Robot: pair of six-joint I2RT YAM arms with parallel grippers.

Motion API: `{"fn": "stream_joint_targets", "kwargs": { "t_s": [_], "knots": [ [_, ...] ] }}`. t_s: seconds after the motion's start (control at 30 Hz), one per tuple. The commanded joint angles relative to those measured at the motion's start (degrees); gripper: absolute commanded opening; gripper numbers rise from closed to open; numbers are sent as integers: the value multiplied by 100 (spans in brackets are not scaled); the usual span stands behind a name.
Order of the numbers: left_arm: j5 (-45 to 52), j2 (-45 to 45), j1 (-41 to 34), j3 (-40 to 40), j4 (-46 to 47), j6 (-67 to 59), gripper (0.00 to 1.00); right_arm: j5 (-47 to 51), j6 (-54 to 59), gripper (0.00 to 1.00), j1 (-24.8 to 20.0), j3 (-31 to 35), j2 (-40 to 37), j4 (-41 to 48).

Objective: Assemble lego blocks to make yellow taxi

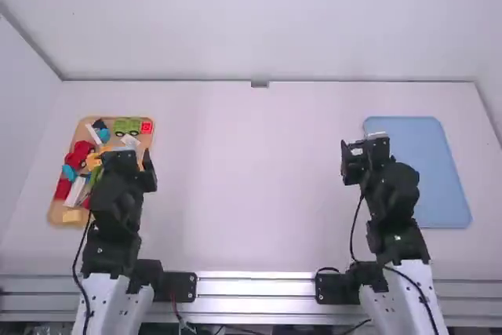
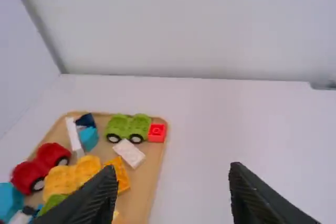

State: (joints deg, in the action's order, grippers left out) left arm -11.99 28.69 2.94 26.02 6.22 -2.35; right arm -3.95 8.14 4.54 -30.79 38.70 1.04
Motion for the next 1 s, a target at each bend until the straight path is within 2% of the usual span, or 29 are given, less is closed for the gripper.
{"fn": "stream_joint_targets", "kwargs": {
  "t_s": [0.0,0.23,0.57,0.93,0.97],
  "knots": [
    [-368,291,120,361,32,43,62,-69,133,62,63,-447,315,-8],
    [-651,1161,426,1169,406,243,74,-158,315,74,164,-1135,1134,-7],
    [-497,3029,1152,3273,2091,297,90,-270,559,89,291,-1997,2166,15],
    [766,5198,2383,5597,3985,297,98,-368,664,98,222,-2468,2729,49],
    [766,5198,2383,5597,3985,297,98,-368,664,98,222,-2468,2729,49]
  ]
}}
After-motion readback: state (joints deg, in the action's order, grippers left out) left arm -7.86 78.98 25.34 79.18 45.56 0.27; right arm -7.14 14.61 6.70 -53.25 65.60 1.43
